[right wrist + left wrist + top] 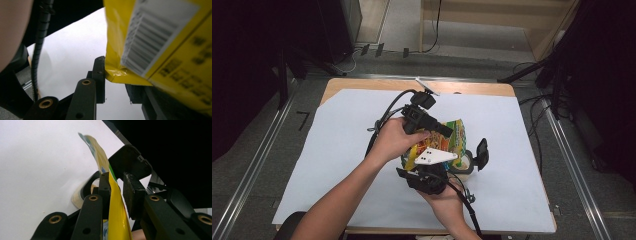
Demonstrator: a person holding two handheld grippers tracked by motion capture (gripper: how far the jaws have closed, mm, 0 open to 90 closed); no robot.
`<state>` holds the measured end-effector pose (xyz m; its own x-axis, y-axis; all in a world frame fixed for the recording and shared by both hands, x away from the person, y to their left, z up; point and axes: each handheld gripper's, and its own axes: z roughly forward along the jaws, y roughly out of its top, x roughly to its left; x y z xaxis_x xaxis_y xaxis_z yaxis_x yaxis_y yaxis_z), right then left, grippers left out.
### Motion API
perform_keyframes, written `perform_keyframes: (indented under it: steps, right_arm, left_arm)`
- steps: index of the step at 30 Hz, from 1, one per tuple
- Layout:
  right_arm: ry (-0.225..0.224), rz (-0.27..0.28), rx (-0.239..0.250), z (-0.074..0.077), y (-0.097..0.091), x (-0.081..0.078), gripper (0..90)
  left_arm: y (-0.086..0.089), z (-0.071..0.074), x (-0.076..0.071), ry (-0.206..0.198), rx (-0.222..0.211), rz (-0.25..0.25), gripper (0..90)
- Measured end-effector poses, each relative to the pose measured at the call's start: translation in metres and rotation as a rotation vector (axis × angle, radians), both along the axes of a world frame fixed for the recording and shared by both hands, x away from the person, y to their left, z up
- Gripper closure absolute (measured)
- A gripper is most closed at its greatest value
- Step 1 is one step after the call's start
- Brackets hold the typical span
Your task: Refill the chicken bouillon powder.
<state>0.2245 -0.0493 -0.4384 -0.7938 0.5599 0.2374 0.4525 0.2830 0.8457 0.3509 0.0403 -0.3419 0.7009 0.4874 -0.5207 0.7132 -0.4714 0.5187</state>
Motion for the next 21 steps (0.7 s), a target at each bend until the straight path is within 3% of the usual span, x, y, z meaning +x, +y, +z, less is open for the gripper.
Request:
perform_keyframes:
  steps: [9, 21]
  right_arm:
    - [0.001, 0.003, -0.003, 0.004, 0.000, -0.001, 72.5]
    - [-0.002, 0.007, -0.027, 0.004, 0.001, 0.000, 72.0]
  left_arm:
    - [0.002, -0.003, 0.007, 0.037, -0.020, 0.012, 77.4]
    - [0.003, -0.007, 0.012, 0.062, -0.011, 0.022, 77.4]
